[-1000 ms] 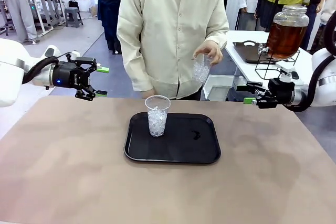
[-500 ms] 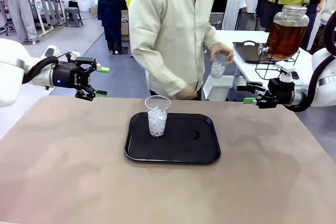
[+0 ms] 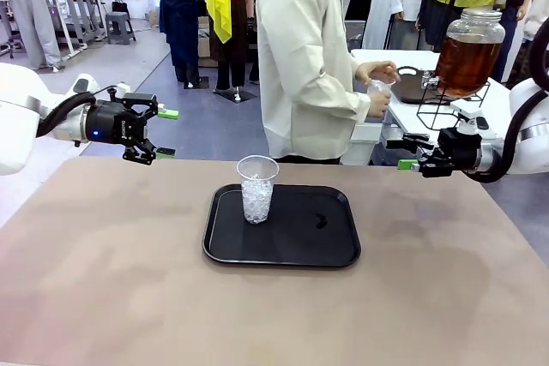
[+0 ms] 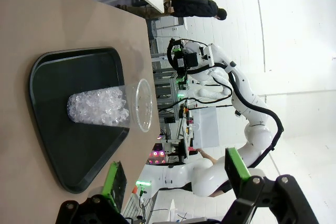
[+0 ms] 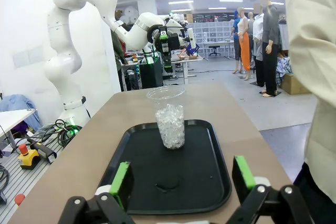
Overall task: Pour the drink into the iced cup.
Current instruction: Pick up the iced cup indicated by the human and present it to them.
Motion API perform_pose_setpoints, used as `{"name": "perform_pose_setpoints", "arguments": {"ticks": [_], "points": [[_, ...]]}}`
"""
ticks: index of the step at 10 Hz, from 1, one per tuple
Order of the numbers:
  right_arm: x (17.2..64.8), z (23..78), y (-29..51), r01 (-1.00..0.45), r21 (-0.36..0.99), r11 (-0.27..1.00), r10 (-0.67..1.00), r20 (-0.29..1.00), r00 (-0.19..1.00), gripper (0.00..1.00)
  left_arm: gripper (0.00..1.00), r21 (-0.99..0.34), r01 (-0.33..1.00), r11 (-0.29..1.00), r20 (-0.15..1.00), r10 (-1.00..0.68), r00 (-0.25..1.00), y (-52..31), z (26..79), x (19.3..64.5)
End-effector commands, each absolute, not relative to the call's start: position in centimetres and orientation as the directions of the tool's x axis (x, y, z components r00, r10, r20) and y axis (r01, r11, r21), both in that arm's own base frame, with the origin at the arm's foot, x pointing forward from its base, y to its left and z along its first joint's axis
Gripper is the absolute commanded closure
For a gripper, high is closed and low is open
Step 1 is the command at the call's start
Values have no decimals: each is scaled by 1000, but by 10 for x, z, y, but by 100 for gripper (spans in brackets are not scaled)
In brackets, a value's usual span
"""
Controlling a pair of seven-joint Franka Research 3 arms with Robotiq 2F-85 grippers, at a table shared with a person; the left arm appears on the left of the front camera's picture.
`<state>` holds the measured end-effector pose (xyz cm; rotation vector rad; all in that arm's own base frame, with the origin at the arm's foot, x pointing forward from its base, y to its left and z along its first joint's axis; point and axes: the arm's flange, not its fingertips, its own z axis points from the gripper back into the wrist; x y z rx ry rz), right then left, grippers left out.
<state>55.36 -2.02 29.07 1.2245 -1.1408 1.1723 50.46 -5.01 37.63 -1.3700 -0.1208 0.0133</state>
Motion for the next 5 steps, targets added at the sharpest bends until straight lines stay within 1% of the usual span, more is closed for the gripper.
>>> {"name": "perform_pose_setpoints", "arguments": {"ticks": [1,5], "points": [[553,295,-18,-998,61,-3,27,998,61,0,0,-977,63,202,81,80,993,-50,378,504],[553,295,-18,-998,61,-3,27,998,61,0,0,-977,63,202,81,80,993,-50,378,504]]}}
